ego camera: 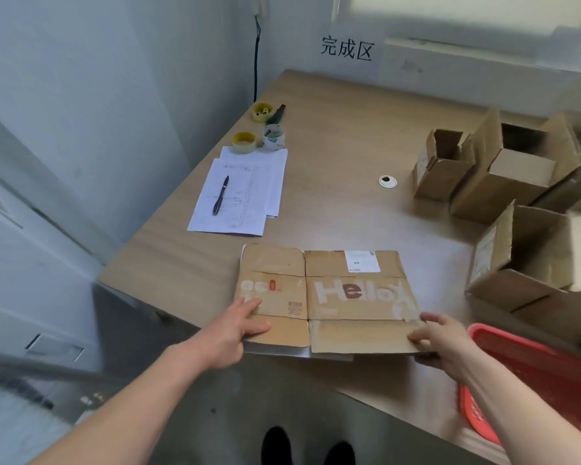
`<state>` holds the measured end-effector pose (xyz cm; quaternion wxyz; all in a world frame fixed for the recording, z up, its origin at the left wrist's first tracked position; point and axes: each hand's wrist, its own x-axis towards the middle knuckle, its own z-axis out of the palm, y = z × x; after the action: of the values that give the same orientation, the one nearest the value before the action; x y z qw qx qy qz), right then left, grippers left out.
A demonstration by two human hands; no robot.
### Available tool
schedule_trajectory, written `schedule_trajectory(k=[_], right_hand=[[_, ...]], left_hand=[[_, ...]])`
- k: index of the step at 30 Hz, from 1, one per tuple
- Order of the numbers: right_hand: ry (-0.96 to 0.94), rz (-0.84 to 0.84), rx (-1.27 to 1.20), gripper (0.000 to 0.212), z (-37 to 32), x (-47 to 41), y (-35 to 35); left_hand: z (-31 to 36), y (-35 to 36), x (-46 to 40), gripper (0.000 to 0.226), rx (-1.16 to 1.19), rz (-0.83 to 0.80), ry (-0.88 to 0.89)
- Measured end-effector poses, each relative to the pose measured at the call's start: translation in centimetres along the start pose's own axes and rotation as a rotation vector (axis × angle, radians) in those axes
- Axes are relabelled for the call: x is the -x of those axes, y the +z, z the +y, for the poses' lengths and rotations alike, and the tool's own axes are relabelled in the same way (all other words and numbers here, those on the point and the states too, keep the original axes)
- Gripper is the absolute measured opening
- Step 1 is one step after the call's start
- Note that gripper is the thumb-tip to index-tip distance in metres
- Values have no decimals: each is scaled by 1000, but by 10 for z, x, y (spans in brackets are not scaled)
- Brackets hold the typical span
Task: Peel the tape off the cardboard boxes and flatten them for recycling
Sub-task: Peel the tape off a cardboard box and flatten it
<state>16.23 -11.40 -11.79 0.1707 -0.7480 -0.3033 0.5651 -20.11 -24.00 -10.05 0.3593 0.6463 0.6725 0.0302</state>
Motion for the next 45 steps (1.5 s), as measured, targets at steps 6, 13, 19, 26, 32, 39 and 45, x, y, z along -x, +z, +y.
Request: schedule_trajectory(k=[6,13,19,26,32,39,45], right_hand=[[-104,79,615,69,23,-5,19],[-665,196,1060,70,22,-10,70],[-859,66,1298,65,27,-40,121],[-907,135,1327,66,47,-67,131],[-878,188,1256,63,46,-66,131],[-818,163,1295,74,41,-61,135],[-801,250,850,66,35,-59,102]], left_hand=[[-8,25,0,65,174,-67,-194],[22,38,-48,80,-238,88,-216],[37,67,-97,71,-388,48,-74],[18,97,-116,69,-409,73,-64],[19,105,-117,67,-376,172,-93],[21,103,-117,74,-356,169,-118],[8,95,-80,69,-145,277,-374]])
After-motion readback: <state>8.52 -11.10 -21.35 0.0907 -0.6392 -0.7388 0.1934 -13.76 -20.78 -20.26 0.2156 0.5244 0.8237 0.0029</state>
